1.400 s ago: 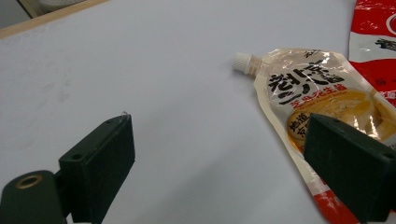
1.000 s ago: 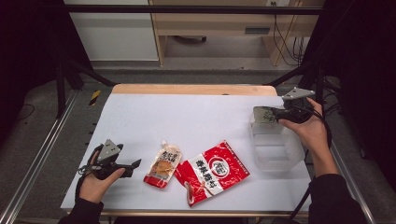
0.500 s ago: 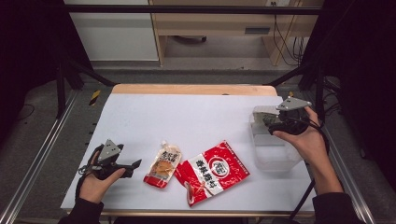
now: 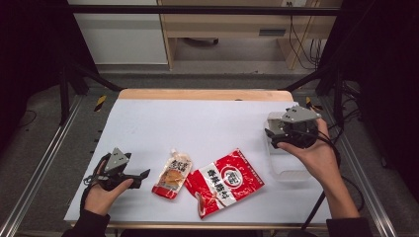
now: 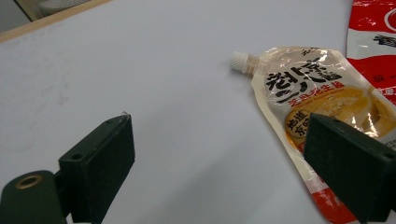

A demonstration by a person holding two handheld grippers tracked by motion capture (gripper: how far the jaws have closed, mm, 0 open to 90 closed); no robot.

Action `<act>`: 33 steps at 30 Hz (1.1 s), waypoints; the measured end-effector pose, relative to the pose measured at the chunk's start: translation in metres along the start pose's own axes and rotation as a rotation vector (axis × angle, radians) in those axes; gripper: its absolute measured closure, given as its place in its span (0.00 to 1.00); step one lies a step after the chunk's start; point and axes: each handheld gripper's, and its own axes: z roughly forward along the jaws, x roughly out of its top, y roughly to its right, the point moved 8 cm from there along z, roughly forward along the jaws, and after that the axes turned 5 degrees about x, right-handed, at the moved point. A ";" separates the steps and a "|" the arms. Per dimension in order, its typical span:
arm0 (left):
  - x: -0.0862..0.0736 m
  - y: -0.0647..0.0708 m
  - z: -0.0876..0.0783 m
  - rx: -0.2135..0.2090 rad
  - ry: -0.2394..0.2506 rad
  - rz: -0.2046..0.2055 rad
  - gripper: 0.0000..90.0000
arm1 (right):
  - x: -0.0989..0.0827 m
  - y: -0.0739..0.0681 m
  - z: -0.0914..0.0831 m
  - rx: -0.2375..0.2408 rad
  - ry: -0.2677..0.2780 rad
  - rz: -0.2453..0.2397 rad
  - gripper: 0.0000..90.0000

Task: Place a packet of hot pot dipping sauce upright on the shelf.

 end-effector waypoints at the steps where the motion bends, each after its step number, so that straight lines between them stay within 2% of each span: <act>1: 0.000 0.000 0.000 0.000 0.000 0.000 0.10 | 0.004 -0.005 0.000 0.002 0.003 -0.002 0.12; 8: 0.000 0.000 0.000 0.002 -0.001 0.002 0.10 | 0.021 -0.038 0.004 0.049 0.036 -0.021 0.13; 13: -0.001 -0.001 0.000 0.004 -0.002 0.001 0.09 | 0.028 -0.065 0.012 0.092 0.045 -0.014 0.14; 24: 0.000 -0.002 -0.002 0.005 0.001 -0.002 0.09 | 0.028 -0.123 0.048 0.202 0.044 -0.004 0.18; 27: -0.001 -0.002 -0.002 0.005 0.001 0.000 0.08 | 0.028 -0.138 0.059 0.237 0.027 0.000 0.20; 33: 0.000 -0.002 -0.002 0.003 0.003 -0.003 0.08 | 0.032 -0.162 0.074 0.276 0.026 0.003 0.21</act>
